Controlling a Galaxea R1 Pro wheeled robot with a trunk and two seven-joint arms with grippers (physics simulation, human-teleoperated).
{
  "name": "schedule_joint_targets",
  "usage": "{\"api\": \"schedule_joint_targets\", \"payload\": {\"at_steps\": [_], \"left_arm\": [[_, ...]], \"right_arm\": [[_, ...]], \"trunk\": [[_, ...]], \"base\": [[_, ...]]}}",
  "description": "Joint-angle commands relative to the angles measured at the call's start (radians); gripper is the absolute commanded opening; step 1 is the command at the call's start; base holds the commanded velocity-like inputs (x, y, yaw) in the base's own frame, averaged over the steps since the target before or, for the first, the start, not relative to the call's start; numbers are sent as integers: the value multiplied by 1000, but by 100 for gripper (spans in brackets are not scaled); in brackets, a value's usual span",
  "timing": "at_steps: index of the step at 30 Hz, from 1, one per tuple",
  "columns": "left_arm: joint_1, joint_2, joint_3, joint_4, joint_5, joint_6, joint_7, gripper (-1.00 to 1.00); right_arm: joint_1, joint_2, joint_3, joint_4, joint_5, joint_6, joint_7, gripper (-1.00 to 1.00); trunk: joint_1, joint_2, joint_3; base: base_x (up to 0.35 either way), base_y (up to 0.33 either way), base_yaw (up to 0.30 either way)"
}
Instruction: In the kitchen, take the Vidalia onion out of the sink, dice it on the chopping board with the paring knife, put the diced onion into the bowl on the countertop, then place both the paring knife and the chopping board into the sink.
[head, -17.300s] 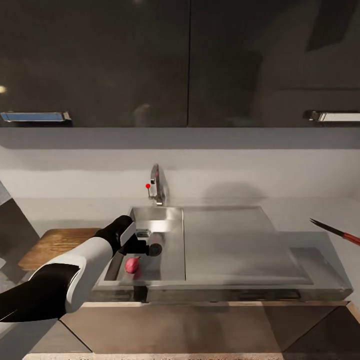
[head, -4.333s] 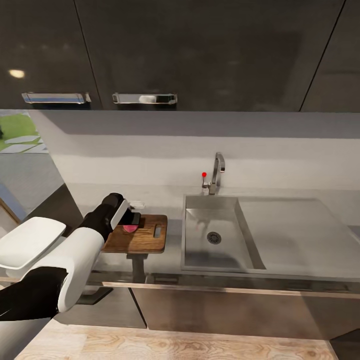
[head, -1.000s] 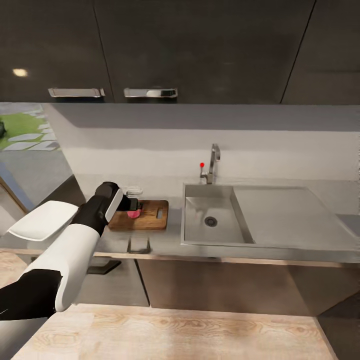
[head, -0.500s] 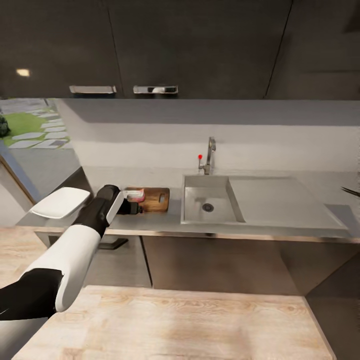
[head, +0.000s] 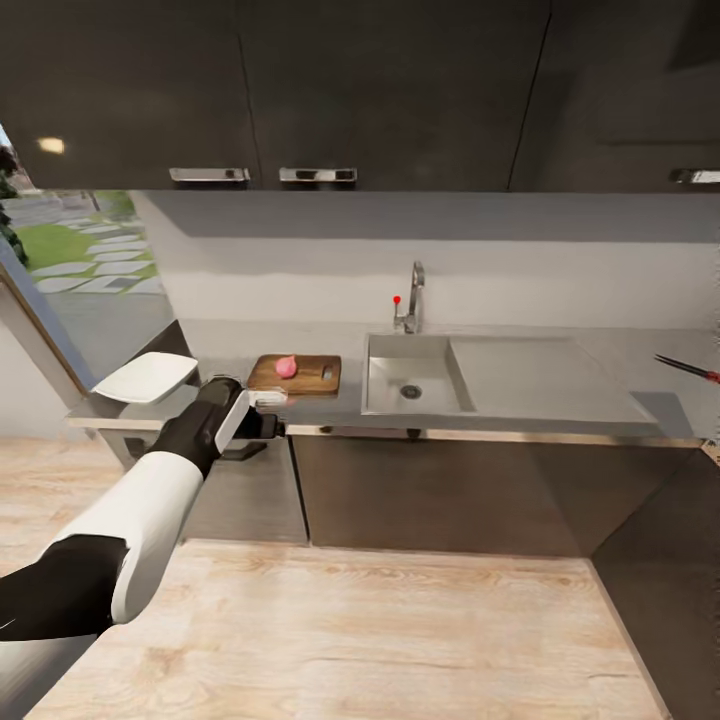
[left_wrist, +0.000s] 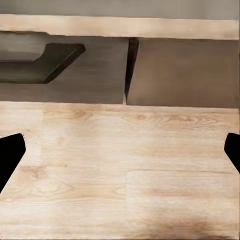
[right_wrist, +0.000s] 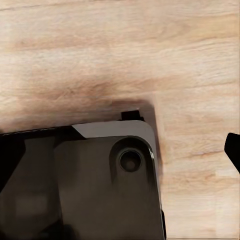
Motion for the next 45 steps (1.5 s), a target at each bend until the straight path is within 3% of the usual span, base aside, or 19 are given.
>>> {"api": "schedule_joint_targets", "payload": {"at_steps": [1,8,12,17,19,20,23,29,35,36,38,40,45], "left_arm": [[-1,0,-3,11,10,3,8,100],[-1,-3,-4,106,10,-11,3,100],[-1,-26,-5,196,10,-114,1,100],[-1,-55,-6,478,10,-401,0,100],[7,-62,-6,644,12,-704,-2,100],[21,-61,-5,660,13,-764,-2,100],[96,-54,-5,680,13,-859,-3,100],[322,-48,-5,691,13,-1137,-3,100],[461,-20,-5,692,13,-1288,-3,100],[528,-1,-5,692,13,-1415,-2,100],[571,7,-4,692,14,-1582,5,100],[597,17,-4,693,16,-1686,10,100],[614,56,-4,692,16,-1749,35,100]], "right_arm": [[-1,0,-6,1,1,-5,1,100],[-1,-1,-7,0,1,-7,1,100],[-1,-6,-9,-4,1,-9,1,100],[-1,-11,-10,-43,1,-32,2,100],[-1,-28,-11,-109,1,-71,2,100],[-1,-34,-11,-130,1,-76,2,100],[-1,-49,-11,-196,2,-80,1,100],[-2,-76,-11,-265,3,-79,-1,100],[-2,-78,-11,-294,4,-79,-5,100],[-2,-78,-11,-322,4,-73,-6,100],[-2,-78,-10,-332,4,-71,-5,100],[-2,-77,-8,-335,4,-76,-1,100],[-2,-77,-5,-305,4,-153,1,100]], "trunk": [[0,-2,-2],[0,-2,-2],[0,-2,-2],[0,-2,-2],[0,-2,-2],[0,-2,-2],[0,-2,-2],[0,-2,-2],[0,-2,-2],[0,-2,-2],[0,-2,-2],[0,-2,-2],[0,-2,-2]], "base": [[-337,0,0],[-337,0,0],[-197,0,0],[-30,0,0],[-4,0,0],[-2,0,0],[0,0,0],[0,0,0],[0,0,0],[0,0,0],[0,0,0],[0,0,0],[0,0,0]]}}
